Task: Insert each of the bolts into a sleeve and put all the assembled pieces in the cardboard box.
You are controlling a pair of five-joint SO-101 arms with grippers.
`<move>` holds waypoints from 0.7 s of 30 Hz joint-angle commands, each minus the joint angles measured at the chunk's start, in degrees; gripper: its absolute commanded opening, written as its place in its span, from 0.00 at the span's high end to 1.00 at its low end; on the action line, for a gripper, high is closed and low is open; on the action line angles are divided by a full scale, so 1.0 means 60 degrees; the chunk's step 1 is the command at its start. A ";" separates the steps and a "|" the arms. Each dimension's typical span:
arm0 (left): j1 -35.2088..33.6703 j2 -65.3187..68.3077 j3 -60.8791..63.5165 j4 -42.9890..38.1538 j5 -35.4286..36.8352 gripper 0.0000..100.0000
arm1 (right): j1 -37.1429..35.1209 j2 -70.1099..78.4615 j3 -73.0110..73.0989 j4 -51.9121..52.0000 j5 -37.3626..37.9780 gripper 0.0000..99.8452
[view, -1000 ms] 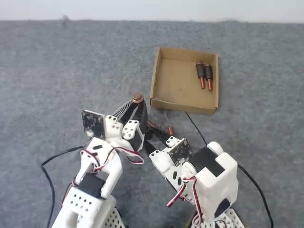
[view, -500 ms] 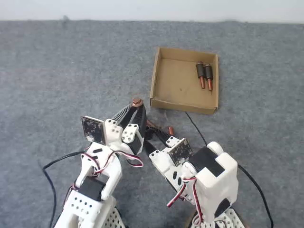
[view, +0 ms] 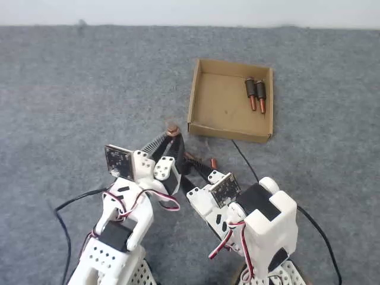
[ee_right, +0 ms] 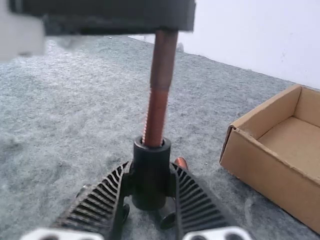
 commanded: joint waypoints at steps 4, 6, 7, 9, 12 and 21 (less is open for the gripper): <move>0.0132 -0.0220 -0.0139 0.0059 -0.0293 0.99 | -0.0037 -0.0095 0.0044 -0.0037 0.0161 0.99; 0.0132 -0.0220 -0.0139 0.0073 -0.0293 0.99 | -0.0037 -0.0095 0.0044 -0.0037 0.0161 0.99; 0.0132 -0.0220 -0.0139 0.0073 -0.0293 0.99 | -0.0037 -0.0095 0.0059 -0.0037 0.0161 0.99; 0.0132 -0.0220 -0.0139 0.0073 -0.0293 0.99 | -0.0037 -0.0095 0.0059 -0.0037 0.0161 0.99; 0.0132 -0.0220 -0.0139 0.0073 -0.0293 0.99 | -0.0066 -0.0110 0.0161 -0.0256 0.0161 0.99; 0.0132 -0.0205 -0.0139 0.0190 -0.0293 0.99 | -0.0051 -0.0110 0.0249 -0.0491 0.0161 0.99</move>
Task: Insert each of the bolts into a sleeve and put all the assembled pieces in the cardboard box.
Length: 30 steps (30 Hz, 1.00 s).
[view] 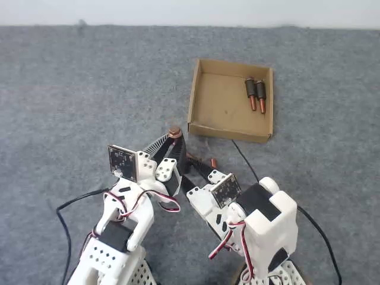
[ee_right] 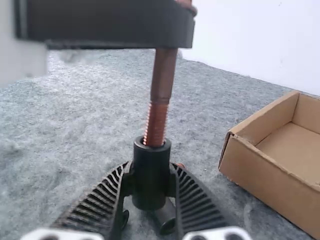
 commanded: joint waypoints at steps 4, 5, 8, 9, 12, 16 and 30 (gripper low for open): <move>0.0073 -0.0205 -0.0139 0.0454 -0.0147 0.99 | -0.0037 -0.0110 0.0234 -0.0315 0.0161 0.99; 0.0073 -0.0205 -0.0139 0.0469 -0.0147 0.99 | -0.0037 -0.0110 0.0234 -0.0315 0.0161 0.99; 0.0073 -0.0205 -0.0139 0.0484 -0.0147 0.99 | -0.0037 -0.0110 0.0234 -0.0315 0.0161 0.99; 0.0073 -0.0205 -0.0139 0.0586 -0.0161 0.99 | -0.0037 -0.0110 0.0234 -0.0315 0.0161 0.99; 0.0073 -0.0205 -0.0139 0.0733 -0.0161 0.99 | -0.0037 -0.0110 0.0234 -0.0315 0.0161 0.99; 0.0073 -0.0205 -0.0139 0.0733 -0.0161 0.99 | -0.0037 -0.0110 0.0234 -0.0315 0.0161 0.99; 0.0615 -0.0205 -0.0139 0.2081 -0.1114 0.99 | 0.0154 -0.0110 0.0234 -0.0315 0.0161 0.99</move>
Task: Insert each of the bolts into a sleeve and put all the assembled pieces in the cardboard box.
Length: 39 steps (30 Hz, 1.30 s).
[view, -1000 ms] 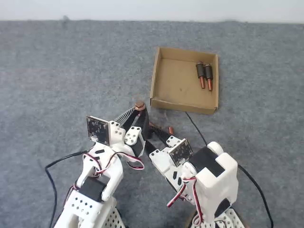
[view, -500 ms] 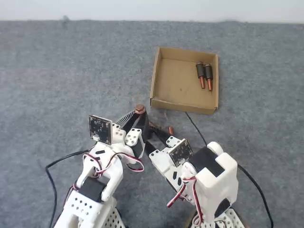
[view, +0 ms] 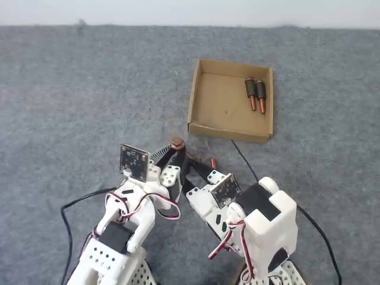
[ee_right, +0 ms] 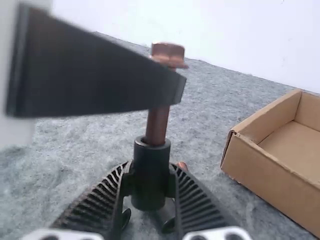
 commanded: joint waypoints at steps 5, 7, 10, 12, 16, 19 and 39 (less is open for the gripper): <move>0.0308 -0.0132 -0.0125 0.0337 -0.0440 0.99 | 0.0168 -0.0110 0.0220 -0.0315 0.0161 0.99; 0.0308 -0.0147 -0.0125 0.0322 -0.0440 0.99 | 0.0183 -0.0110 0.0220 -0.0315 0.0161 0.99; 0.0308 -0.0161 -0.0125 0.0322 -0.0440 0.99 | 0.0183 -0.0110 0.0220 -0.0315 0.0161 0.99; 0.0308 -0.0161 -0.0125 0.0322 -0.0440 0.99 | 0.0183 -0.0110 0.0220 -0.0315 0.0161 0.99; 0.0293 -0.0176 -0.0125 0.0322 -0.0440 0.99 | 0.0183 -0.0110 0.0220 -0.0315 0.0161 0.99; 0.0293 -0.0176 -0.0125 0.0337 -0.0425 0.94 | 0.0183 -0.0110 0.0205 -0.0315 0.0161 0.99; 0.0264 -0.0205 -0.0183 0.0674 -0.0396 0.89 | 0.0198 -0.0110 0.0176 -0.0315 0.0161 0.99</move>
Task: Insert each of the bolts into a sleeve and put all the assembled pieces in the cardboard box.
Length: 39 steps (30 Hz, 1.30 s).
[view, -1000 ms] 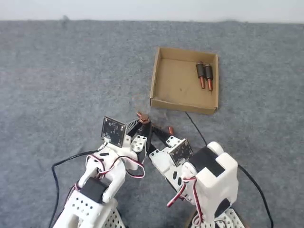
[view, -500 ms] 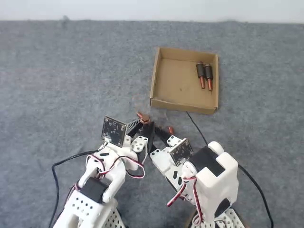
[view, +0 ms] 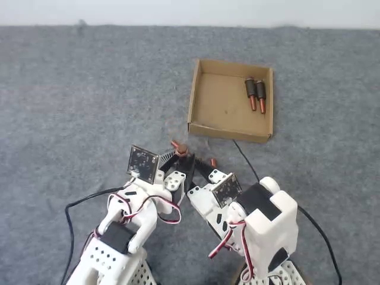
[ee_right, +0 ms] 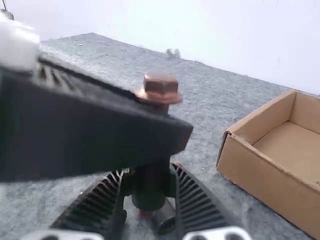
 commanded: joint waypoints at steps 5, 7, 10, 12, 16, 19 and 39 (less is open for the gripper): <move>-0.0278 -0.0278 -0.0344 0.0044 -0.0059 0.89 | 0.0432 -0.0110 -0.0015 -0.0242 0.0161 0.99; -0.0249 -0.0278 -0.0491 0.0044 0.0103 0.89 | 0.0418 -0.0110 -0.0015 -0.0242 0.0161 0.99; -0.0220 -0.0278 -0.0667 0.0044 0.0747 0.89 | 0.0418 -0.0110 -0.0015 -0.0227 0.0161 0.99; -0.0220 -0.0278 -0.0769 0.0044 0.0967 0.89 | 0.0418 -0.0110 -0.0029 -0.0227 0.0161 0.99; -0.0220 -0.0278 -0.0842 0.0000 0.1245 0.89 | 0.0418 -0.0110 -0.0029 -0.0227 0.0161 0.99; -0.0220 -0.0278 -0.1004 0.0029 0.1260 0.89 | 0.0418 -0.0110 -0.0029 -0.0227 0.0161 0.99; -0.3077 -0.0278 -0.0286 -0.2271 0.1875 0.89 | 0.0447 -0.0081 -0.0117 -0.0212 0.0161 0.99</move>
